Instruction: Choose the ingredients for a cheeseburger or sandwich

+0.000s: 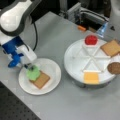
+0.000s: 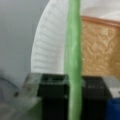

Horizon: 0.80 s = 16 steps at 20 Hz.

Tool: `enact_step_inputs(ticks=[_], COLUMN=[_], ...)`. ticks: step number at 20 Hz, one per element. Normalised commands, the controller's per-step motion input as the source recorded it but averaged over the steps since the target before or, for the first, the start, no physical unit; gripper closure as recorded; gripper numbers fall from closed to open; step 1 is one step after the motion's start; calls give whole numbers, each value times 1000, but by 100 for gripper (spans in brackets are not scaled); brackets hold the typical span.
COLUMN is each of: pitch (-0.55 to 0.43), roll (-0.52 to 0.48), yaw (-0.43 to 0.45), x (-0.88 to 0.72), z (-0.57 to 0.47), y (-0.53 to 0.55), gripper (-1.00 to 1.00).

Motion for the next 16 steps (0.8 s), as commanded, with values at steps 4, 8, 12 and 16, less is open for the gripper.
enact_step_inputs(ticks=[4,8,12,16], pitch=[53,17,-13,-33], roll=[-333,-258,-212,-196], yaw=[119,108,69,45], x=[5,-14,-53,-90], z=[-100,-21,-43,-47], y=[57,137,180,168], gripper=[100,100,100,100])
